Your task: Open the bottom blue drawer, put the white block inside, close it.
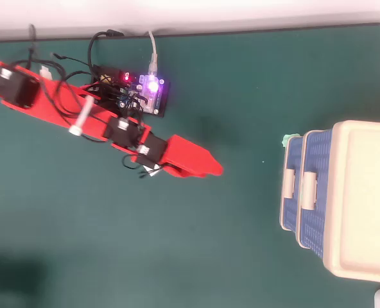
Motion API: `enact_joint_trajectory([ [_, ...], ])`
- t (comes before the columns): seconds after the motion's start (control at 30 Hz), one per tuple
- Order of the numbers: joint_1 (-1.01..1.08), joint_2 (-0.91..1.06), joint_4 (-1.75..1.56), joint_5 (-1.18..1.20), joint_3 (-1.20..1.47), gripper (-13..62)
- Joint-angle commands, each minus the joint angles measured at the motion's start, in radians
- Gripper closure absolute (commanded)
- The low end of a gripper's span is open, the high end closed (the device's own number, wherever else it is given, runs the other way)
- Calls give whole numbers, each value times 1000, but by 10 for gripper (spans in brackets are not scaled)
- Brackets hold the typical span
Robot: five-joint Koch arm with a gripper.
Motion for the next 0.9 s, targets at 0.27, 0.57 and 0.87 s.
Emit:
enact_joint_trajectory([
  [0.27,-40,-463,-604,100,-100,160],
  [0.57,-44,-790,-781,100,-408,176],
  [0.87,-81,-887,-772,106,-607,176],
])
